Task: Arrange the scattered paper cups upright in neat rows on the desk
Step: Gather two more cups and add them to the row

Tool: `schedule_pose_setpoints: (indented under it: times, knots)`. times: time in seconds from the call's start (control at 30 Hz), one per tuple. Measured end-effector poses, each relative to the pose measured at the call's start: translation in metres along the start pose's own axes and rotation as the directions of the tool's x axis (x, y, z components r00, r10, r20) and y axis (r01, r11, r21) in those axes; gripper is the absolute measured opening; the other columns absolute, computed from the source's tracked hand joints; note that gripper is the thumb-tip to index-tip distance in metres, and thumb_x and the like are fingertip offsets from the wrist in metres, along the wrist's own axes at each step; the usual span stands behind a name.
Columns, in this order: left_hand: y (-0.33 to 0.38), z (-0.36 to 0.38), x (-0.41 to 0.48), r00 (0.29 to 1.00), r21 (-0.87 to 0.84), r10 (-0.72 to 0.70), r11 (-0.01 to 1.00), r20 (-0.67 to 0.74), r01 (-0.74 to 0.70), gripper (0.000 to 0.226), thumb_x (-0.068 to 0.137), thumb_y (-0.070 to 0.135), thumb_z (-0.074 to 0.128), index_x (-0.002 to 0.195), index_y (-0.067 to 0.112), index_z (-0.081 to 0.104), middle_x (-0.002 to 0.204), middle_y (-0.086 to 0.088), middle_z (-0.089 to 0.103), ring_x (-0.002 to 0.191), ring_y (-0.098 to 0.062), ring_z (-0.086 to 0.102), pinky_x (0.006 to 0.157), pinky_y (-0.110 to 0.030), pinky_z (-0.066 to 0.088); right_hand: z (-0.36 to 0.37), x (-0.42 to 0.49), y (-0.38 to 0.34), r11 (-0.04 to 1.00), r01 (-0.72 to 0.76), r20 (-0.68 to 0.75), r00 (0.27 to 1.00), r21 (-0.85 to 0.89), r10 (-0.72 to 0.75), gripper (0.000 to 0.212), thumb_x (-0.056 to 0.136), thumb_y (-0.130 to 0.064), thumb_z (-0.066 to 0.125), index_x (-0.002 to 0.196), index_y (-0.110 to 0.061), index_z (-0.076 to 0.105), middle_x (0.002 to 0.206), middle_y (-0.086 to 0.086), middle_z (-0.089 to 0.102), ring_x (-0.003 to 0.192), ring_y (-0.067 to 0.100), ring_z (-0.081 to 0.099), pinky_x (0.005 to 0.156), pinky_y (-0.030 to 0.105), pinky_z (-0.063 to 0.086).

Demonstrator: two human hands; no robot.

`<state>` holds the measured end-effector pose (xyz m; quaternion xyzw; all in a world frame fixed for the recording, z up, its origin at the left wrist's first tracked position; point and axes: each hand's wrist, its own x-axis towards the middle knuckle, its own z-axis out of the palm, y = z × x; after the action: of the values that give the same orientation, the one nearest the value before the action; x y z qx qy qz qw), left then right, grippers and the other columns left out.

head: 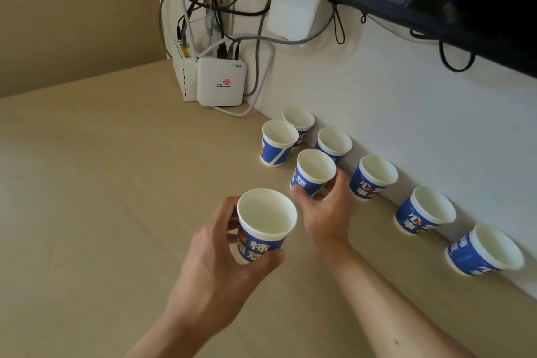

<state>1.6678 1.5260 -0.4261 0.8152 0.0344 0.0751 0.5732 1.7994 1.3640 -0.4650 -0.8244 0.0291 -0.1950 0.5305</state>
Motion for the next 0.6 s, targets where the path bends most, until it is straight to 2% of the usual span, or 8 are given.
schedule_pose_setpoints:
  times: [0.37,0.5,0.6]
  knots:
    - [-0.001,0.006,0.009,1.0,-0.041,-0.004,0.999,0.004,0.004,0.057,0.067,0.032,0.089,0.115,0.039,0.059,0.105,0.025,0.071,0.101,0.002,0.066,0.078,-0.007,0.048,0.006,0.012,0.005,0.999,-0.014,-0.024,1.0,-0.037,0.013,0.056,0.073,-0.013,0.09,0.119,-0.011,0.058,0.11,0.005,0.069,0.1,0.023,0.065,0.091,0.041,0.054]
    - [0.0,0.007,0.01,1.0,-0.036,0.005,0.999,-0.001,-0.005,0.056,0.069,0.025,0.091,0.113,0.039,0.06,0.103,0.026,0.071,0.1,0.001,0.066,0.077,-0.006,0.047,0.006,0.014,0.007,0.999,-0.014,-0.028,1.0,-0.053,0.012,0.059,0.072,-0.015,0.091,0.121,-0.008,0.059,0.113,0.006,0.069,0.101,0.022,0.066,0.092,0.038,0.054]
    - [0.0,0.007,0.011,1.0,-0.036,0.011,0.999,0.0,-0.011,0.055,0.069,0.023,0.09,0.113,0.038,0.061,0.104,0.026,0.071,0.1,0.001,0.066,0.077,-0.005,0.047,0.003,0.014,0.006,0.999,-0.029,-0.013,1.0,-0.041,0.029,0.06,0.071,-0.015,0.092,0.12,-0.008,0.058,0.111,0.007,0.07,0.099,0.023,0.066,0.092,0.041,0.054]
